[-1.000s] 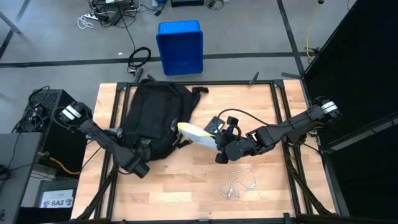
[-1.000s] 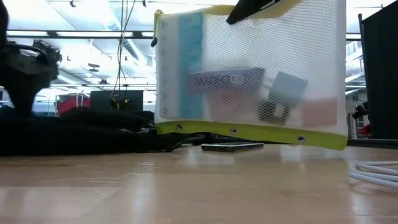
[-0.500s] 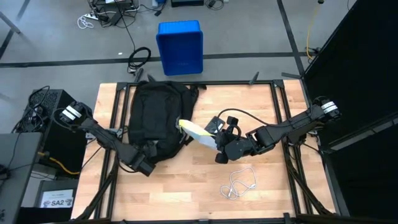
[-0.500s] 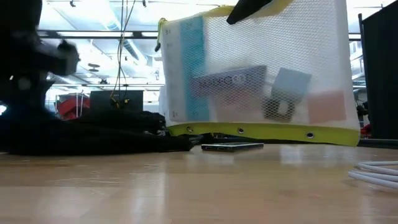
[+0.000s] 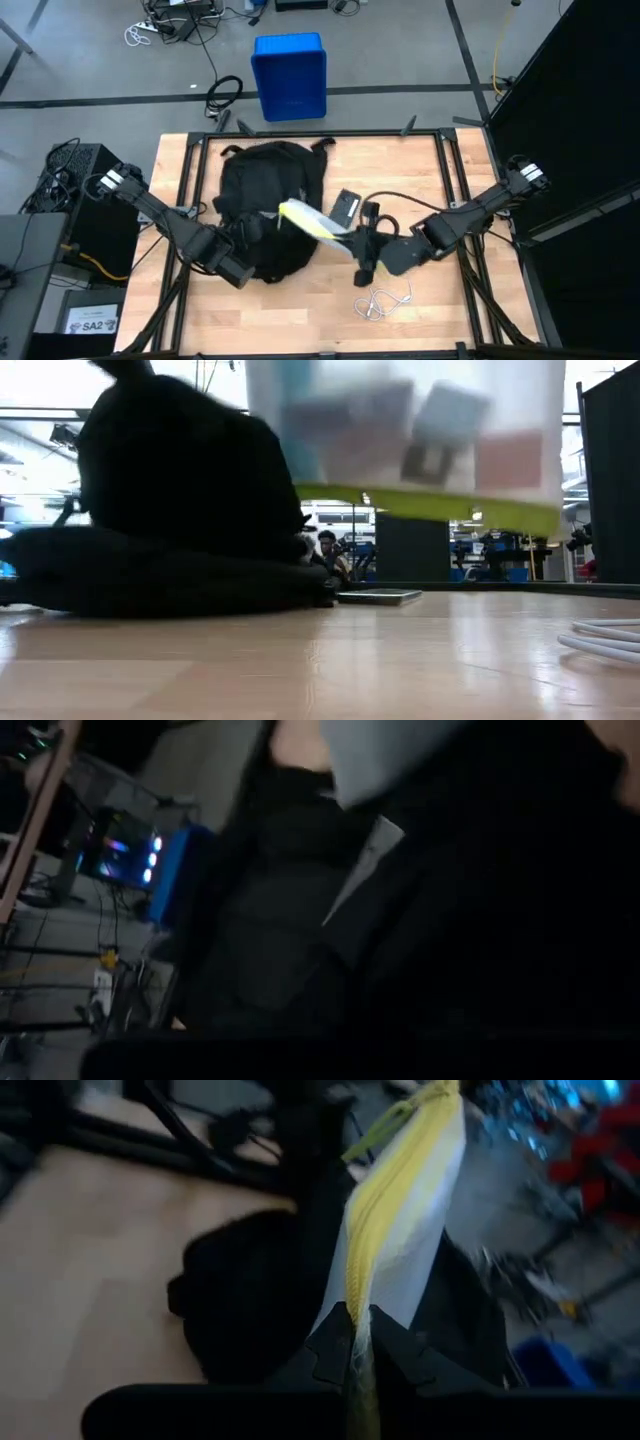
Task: Unpack backpack
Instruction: Put the zip lock bag into the backpack
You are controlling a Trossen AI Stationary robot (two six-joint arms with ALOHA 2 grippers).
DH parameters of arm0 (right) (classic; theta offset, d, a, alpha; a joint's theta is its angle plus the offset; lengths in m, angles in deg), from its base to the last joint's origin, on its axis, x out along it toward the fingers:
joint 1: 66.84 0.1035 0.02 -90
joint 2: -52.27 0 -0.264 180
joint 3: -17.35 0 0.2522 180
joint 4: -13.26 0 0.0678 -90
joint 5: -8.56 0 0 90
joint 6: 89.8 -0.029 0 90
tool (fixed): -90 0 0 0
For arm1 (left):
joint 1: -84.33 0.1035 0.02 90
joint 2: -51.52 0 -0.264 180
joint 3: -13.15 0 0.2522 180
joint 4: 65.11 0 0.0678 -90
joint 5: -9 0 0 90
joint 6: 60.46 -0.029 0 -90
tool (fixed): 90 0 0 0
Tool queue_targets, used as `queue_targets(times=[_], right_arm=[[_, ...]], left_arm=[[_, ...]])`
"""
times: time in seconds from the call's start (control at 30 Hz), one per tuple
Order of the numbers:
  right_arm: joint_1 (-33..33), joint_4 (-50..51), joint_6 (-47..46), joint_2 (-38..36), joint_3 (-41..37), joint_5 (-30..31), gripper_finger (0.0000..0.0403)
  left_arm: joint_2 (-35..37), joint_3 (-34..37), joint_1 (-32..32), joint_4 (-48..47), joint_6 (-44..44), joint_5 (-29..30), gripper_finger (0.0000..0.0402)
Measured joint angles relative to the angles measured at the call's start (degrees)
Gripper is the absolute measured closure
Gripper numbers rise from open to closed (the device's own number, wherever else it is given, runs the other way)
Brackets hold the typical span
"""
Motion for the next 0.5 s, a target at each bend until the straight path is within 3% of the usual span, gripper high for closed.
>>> queue_targets(times=[0.2,0.5], right_arm=[[5.2,-3.8,4.8,0.0,3.2,-0.5,0.0402],[7.0,-10.6,8.8,0.0,5.2,-10.2,0.0403]], left_arm=[[0.0,-5.2,1.3,-1.0,-0.4,2.6,0.0401],[0.0,-5.8,6.2,1.6,-3.7,2.6,0.0401]])
